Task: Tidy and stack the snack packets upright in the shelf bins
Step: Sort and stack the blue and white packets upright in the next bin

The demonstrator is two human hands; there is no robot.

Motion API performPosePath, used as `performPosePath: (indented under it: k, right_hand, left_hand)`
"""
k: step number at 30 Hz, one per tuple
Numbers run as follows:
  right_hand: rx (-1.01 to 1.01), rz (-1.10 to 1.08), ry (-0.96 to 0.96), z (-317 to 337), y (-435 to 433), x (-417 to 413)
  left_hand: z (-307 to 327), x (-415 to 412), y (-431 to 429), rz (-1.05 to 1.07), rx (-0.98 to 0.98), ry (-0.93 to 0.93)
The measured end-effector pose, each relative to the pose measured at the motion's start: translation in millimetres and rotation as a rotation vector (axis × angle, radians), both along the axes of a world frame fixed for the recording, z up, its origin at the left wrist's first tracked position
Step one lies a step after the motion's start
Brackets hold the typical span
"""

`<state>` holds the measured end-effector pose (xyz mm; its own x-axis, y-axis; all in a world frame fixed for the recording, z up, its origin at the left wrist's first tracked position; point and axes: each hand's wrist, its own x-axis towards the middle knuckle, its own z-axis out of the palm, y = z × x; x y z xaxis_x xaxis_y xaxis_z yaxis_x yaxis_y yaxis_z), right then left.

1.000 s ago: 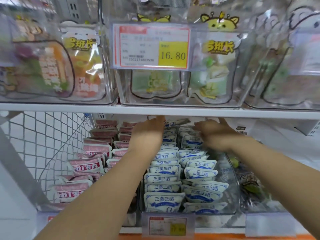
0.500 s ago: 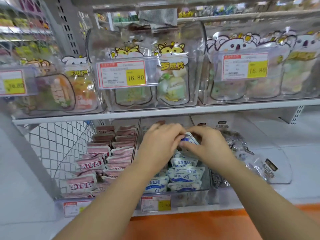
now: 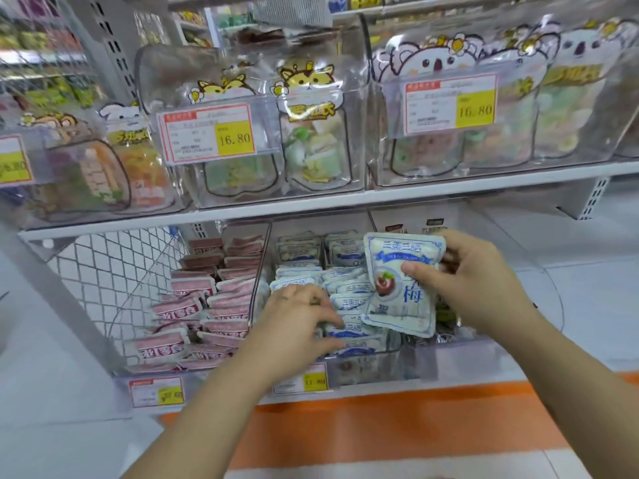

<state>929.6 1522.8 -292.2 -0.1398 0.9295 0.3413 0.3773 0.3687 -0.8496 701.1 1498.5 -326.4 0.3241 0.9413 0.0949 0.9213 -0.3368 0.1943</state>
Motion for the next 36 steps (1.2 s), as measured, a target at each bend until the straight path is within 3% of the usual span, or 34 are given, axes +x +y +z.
performPosePath:
  k: [3, 7, 11, 15, 20, 22, 25, 30, 36]
  right_hand:
    - [0.005, -0.024, -0.011, -3, -1, 1]
    - [0.018, -0.002, -0.078, -7, -2, -7]
    - [0.06, 0.041, -0.218, -12, -1, -17]
    - [0.086, 0.135, -0.442, -21, 0, -28]
    - [0.123, 0.152, -0.778, -31, 5, -36]
    - [0.208, 0.123, -0.968, -32, 9, -37]
    - [0.258, 0.129, -1.108, -31, 11, -41]
    - [0.293, 0.193, -1.255, -32, 6, -51]
    - [0.251, 0.177, -1.387, -41, 14, -67]
  left_hand:
    - [-1, 7, 6, -0.034, -0.053, 0.093]
    - [0, -2, 11, 0.035, -0.167, -0.076]
    - [-3, -4, 8, 0.062, -0.189, -0.025]
    - [-5, -7, 7, 0.12, -0.236, -0.222]
    - [-6, -8, 2, 0.156, -0.177, -0.178]
    - [-3, -7, -2, 0.158, -0.132, -0.261]
    - [-3, 2, -7, 0.176, -0.066, -0.389]
    - [-11, 9, -9, 0.196, 0.114, -0.19]
    - [-23, 5, 2, 0.162, 0.085, 0.044]
